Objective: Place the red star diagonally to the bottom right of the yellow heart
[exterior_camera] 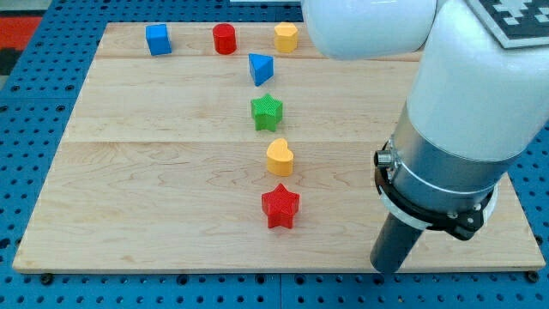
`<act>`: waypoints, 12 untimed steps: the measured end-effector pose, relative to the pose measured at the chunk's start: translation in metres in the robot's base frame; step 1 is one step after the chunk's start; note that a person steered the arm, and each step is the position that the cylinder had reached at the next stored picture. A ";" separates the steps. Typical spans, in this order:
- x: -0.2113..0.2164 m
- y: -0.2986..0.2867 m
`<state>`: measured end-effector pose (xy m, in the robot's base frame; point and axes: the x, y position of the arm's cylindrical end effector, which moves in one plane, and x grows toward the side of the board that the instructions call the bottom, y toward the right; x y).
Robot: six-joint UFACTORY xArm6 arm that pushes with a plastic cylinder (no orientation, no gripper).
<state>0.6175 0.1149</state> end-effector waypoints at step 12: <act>-0.075 -0.200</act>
